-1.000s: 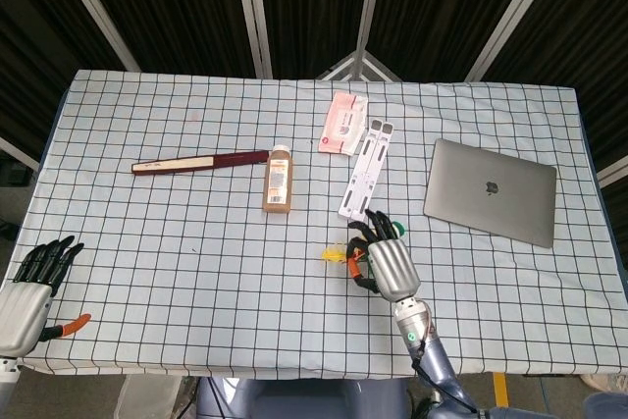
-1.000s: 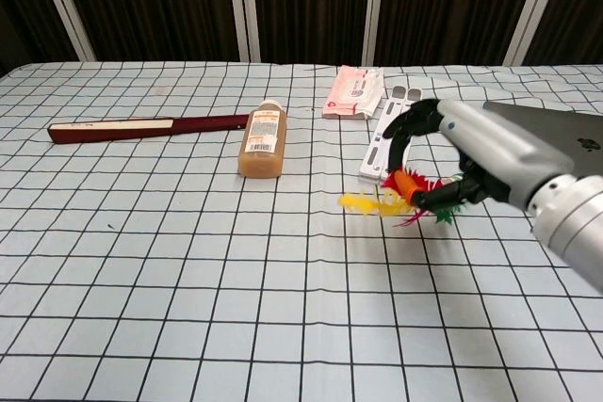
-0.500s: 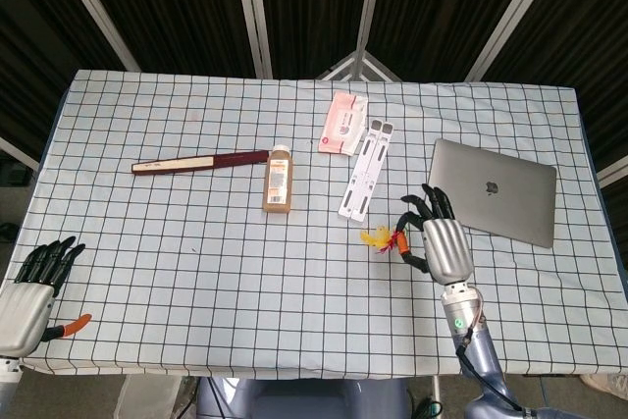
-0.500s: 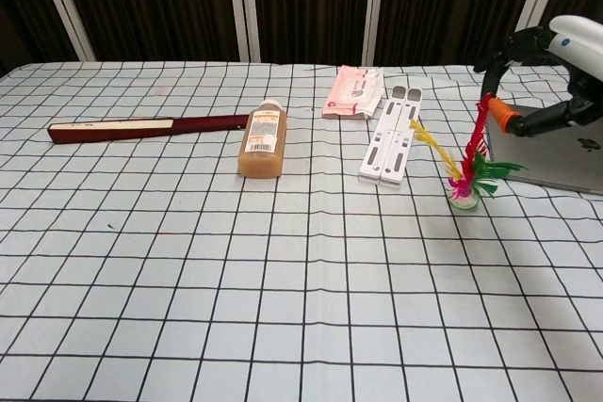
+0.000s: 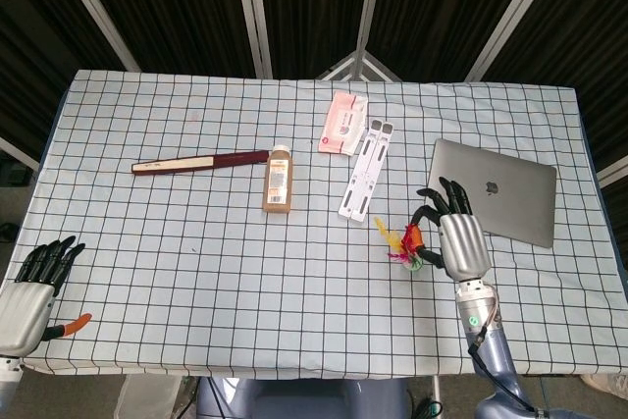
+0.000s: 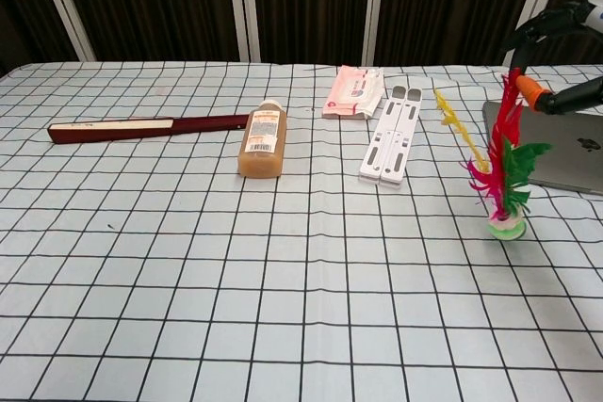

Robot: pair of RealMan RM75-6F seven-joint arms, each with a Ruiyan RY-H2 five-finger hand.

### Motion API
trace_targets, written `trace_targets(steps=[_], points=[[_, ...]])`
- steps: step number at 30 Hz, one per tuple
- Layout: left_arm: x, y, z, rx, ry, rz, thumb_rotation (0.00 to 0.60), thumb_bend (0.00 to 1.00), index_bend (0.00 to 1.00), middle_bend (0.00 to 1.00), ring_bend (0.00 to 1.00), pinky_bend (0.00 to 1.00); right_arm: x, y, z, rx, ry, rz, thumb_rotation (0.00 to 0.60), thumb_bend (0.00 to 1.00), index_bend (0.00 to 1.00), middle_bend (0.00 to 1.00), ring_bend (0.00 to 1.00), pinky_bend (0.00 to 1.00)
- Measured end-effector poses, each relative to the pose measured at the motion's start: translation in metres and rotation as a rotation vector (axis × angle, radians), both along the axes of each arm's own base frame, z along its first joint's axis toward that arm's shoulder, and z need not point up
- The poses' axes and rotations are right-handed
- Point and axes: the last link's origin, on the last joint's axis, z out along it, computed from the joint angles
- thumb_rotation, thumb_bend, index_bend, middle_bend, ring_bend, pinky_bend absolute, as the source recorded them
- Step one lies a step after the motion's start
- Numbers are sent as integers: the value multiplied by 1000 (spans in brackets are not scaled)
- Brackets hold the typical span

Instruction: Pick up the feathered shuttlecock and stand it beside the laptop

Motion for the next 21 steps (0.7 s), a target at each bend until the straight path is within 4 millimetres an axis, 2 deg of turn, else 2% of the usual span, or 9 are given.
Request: trace_targets(steps=[11,12,14,15,16,18,21], points=[[0,0,0,-3,-4,1,600,0,0,0,0,0,-14,1,-6,13,22,-37,600,562,584,261,5,0],[0,0,0,-2,-4,1,600,0,0,0,0,0,-16,1,-6,13,26,-38,600,562,532,261,5,0],[0,0,0,-3,-4,2,600,0,0,0,0,0,-17,1,-6,12,38,-35,600,562,325,229,2,0],[0,0,0,-3,-4,2,600,0,0,0,0,0,-18,2,-6,12,43,-33,600,560,170,186,0,0],[0,0,0,-3,-5,2,600,0,0,0,0,0,-18,2,-6,13,47,-32,600,549,59,130,0,0],[0,0,0,-3,-4,2,600,0,0,0,0,0,-18,2,-5,12,52,-31,600,520,0,58,0,0],[0,0,0,-2,-4,3,600,0,0,0,0,0,-17,3,-1,0,62,-26,600,494,0,17,0,0]])
